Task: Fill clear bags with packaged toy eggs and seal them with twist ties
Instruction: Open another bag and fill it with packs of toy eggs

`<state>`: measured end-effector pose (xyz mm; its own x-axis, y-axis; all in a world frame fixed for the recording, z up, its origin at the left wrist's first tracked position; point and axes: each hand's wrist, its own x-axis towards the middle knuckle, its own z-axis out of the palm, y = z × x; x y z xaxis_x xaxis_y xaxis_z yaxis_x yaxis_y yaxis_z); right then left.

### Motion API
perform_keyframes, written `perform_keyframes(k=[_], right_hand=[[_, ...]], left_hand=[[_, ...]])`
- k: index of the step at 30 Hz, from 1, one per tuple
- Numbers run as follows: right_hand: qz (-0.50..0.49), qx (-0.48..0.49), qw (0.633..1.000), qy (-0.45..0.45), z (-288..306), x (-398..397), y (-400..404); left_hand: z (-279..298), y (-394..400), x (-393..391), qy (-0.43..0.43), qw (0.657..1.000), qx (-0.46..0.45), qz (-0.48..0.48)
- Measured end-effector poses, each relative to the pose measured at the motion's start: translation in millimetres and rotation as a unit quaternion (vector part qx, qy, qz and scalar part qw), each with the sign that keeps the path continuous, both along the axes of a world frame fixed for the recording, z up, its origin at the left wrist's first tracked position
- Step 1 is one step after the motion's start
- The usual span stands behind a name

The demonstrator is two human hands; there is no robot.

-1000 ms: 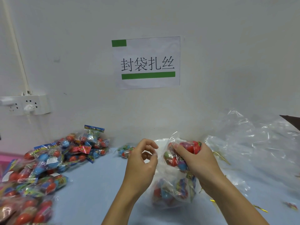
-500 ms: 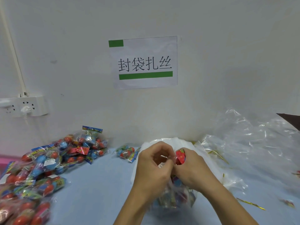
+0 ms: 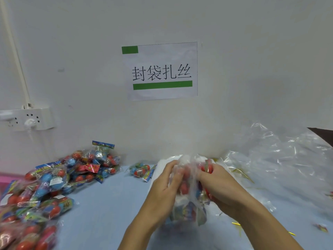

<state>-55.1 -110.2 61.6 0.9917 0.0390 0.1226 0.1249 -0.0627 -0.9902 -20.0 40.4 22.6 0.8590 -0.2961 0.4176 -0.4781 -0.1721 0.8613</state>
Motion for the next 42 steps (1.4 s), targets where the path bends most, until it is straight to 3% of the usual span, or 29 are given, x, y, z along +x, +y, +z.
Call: perform_keyframes(k=[4, 8, 12, 19, 24, 31, 35, 39, 42], right_hand=[[0.082, 0.050, 0.995, 0.025, 10, -6, -2], [0.087, -0.003, 0.995, 0.053, 7, -7, -1], [0.095, -0.005, 0.992, 0.079, 7, -7, -2], [0.040, 0.025, 0.999, 0.016, 9, -6, 1], [0.078, -0.003, 0.997, 0.021, 12, -11, 1], [0.144, -0.057, 0.983, 0.094, 6, -11, 1], [0.105, -0.083, 0.987, 0.087, 0, -9, 8], [0.055, -0.078, 0.993, 0.072, -7, -3, 9], [0.081, -0.068, 0.992, 0.071, -6, -3, 8]], left_hand=[[-4, 9, 7, -0.011, 1.000, -0.001, 0.020], [-6, 6, 7, -0.023, 0.999, 0.033, 0.016], [-8, 3, 8, -0.087, 0.994, 0.060, 0.033], [-4, -3, 6, -0.121, 0.985, 0.066, 0.103], [-5, 2, 8, -0.068, 0.996, 0.004, 0.059], [-3, -2, 0, -0.110, 0.992, 0.048, 0.028], [-1, -5, -2, -0.157, 0.979, 0.114, 0.058], [0, -8, -2, -0.193, 0.973, 0.089, 0.089], [1, -7, 0, -0.203, 0.968, 0.075, 0.126]])
